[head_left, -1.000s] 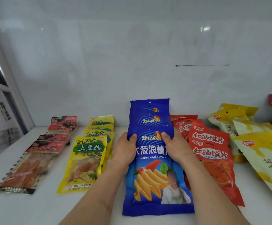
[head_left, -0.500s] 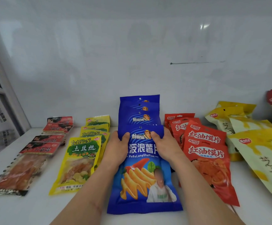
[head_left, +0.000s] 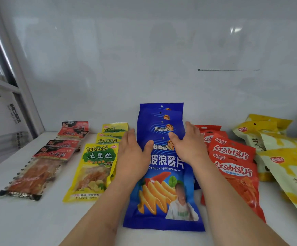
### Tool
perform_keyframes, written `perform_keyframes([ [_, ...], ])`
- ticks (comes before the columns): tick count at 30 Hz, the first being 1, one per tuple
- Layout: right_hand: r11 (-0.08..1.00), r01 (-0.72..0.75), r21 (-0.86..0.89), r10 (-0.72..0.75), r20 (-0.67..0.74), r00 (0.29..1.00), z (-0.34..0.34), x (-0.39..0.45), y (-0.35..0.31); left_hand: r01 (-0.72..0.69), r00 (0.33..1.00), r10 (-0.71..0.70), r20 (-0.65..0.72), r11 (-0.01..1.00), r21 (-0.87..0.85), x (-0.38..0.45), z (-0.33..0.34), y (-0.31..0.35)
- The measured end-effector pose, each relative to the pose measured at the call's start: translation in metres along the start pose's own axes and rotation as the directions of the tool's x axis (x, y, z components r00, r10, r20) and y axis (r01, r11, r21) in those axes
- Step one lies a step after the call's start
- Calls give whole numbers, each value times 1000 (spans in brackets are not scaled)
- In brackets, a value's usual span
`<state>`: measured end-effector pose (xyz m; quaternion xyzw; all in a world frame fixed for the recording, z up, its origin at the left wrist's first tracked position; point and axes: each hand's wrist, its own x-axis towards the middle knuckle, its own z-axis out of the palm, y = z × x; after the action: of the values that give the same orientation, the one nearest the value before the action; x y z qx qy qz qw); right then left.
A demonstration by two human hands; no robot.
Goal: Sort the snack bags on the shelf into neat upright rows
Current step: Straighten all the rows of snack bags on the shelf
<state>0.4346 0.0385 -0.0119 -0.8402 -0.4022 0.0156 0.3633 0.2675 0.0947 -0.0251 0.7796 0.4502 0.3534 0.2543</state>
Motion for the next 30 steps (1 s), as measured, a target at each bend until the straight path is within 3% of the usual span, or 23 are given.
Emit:
perform_keyframes([
  [2,982,123,-145,-125,-9,992,0,7,-10,-135,990,142,-21,970,201,-15,-5,8],
  [4,942,228,-245,-223,46,974,4,16,-20,-263,965,250,85,891,370,-35,-3,10],
  [7,881,341,-328,-308,148,940,12,32,-32,-358,933,280,228,792,494,-59,6,12],
  [11,845,371,-384,-300,233,925,23,50,-34,-320,915,119,386,797,513,-59,9,9],
  [20,860,328,-391,-193,346,918,44,65,-30,-251,910,35,413,839,482,-54,15,3],
  [30,844,352,-405,-210,355,911,51,66,-23,-233,909,6,416,835,498,-52,20,2],
])
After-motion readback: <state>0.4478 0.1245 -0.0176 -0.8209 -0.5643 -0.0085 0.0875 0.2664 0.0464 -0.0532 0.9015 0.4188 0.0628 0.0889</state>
